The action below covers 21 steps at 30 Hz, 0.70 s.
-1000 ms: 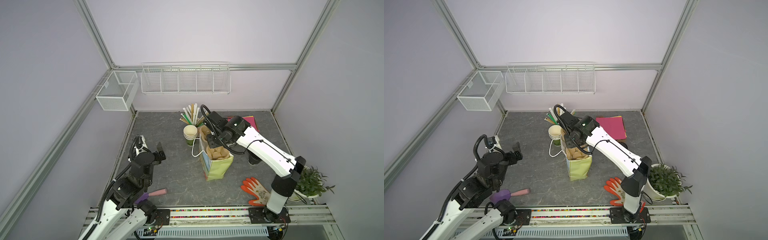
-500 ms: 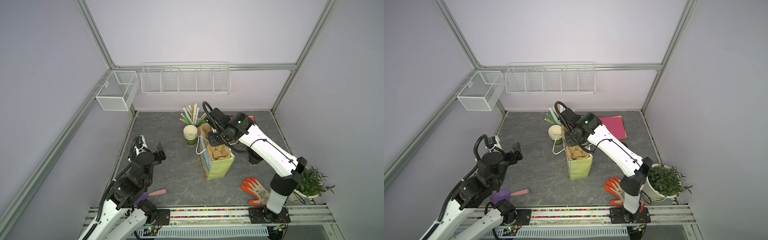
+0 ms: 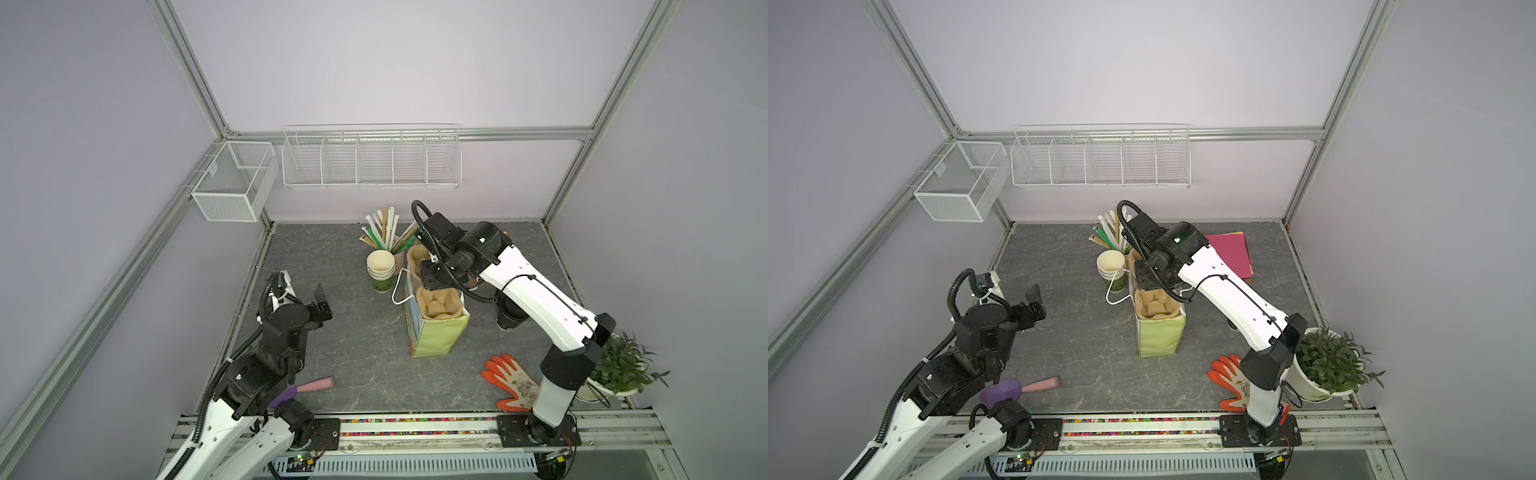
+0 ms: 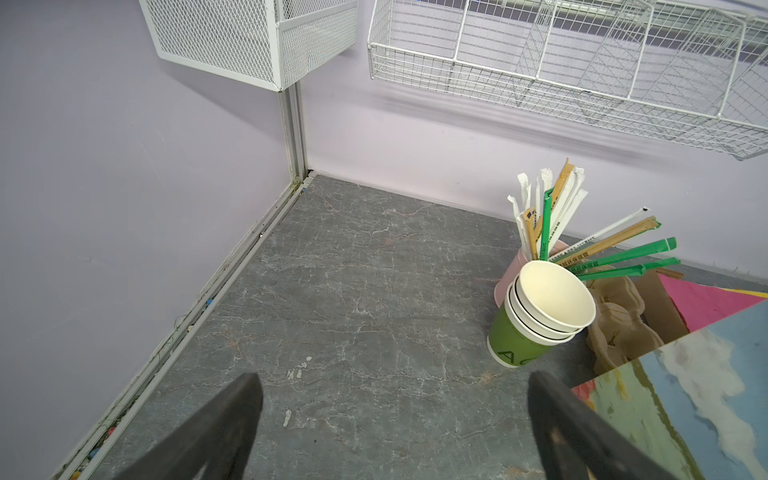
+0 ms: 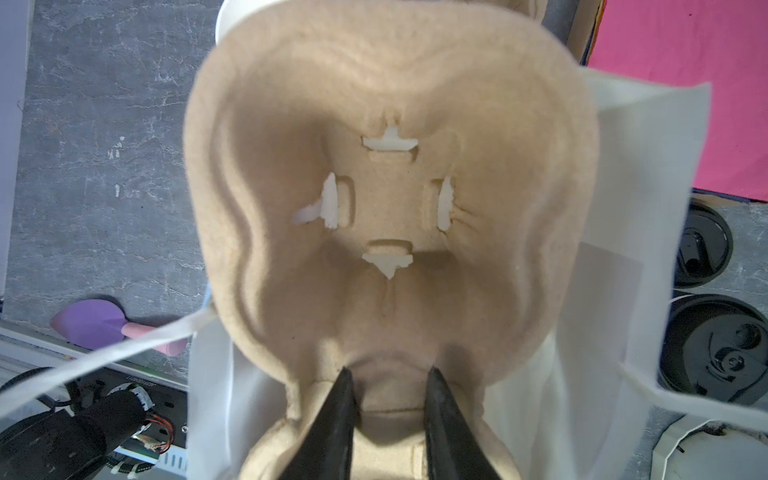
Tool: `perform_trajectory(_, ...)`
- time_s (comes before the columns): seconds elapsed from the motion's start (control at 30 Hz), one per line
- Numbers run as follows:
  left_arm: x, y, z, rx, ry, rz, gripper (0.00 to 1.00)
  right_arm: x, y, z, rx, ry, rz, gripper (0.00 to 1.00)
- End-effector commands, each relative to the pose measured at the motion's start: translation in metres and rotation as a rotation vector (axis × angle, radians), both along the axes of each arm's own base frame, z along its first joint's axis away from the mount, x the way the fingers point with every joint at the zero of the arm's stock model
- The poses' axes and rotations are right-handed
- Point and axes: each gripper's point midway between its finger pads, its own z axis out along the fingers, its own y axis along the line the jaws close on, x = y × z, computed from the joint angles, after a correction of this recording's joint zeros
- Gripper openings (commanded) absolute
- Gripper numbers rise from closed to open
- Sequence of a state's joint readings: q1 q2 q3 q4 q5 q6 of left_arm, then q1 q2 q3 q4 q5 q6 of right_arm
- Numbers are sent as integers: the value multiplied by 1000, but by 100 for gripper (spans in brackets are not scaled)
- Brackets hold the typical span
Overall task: Pack the takeout coffee
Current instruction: 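Lower the tan carrier into the bag opening with the right gripper, then reach the left gripper to the bag's nearer handle and grasp it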
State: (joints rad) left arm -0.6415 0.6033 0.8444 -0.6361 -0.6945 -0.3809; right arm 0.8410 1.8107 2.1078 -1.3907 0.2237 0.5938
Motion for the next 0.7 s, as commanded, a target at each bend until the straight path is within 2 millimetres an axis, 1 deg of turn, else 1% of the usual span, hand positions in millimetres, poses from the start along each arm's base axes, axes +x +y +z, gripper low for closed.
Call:
perform_trajectory(0.0, 0, 1, -5, 20, 14, -1, 99, -7, -6, -11, -23, 70, -34, 29)
perform_trajectory(0.13, -1, 1, -5, 17, 11, -1, 99, -8, 3, -13, -10, 101, -3, 28)
perform_trajectory(0.27, -1, 1, -5, 13, 11, -4, 99, -10, 10, -9, -7, 126, 29, 28)
perform_trajectory(0.33, -1, -6, -4, -6, 11, -40, 99, -11, 14, -9, 2, 136, 56, 28)
perform_trajectory(0.43, -1, -19, 1, -46, 5, -111, 99, -13, 16, -6, -17, 138, 94, 28)
perform_trajectory(0.53, -2, -34, 9, -113, 27, -170, 99, -11, 12, -3, -51, 126, 102, 28)
perform_trajectory(0.57, -2, -42, 13, -137, 38, -208, 99, -11, 11, -1, -54, 124, 105, 28)
perform_trajectory(0.67, -4, -70, 17, -276, 82, -310, 99, -11, 10, 0, -58, 122, 110, 28)
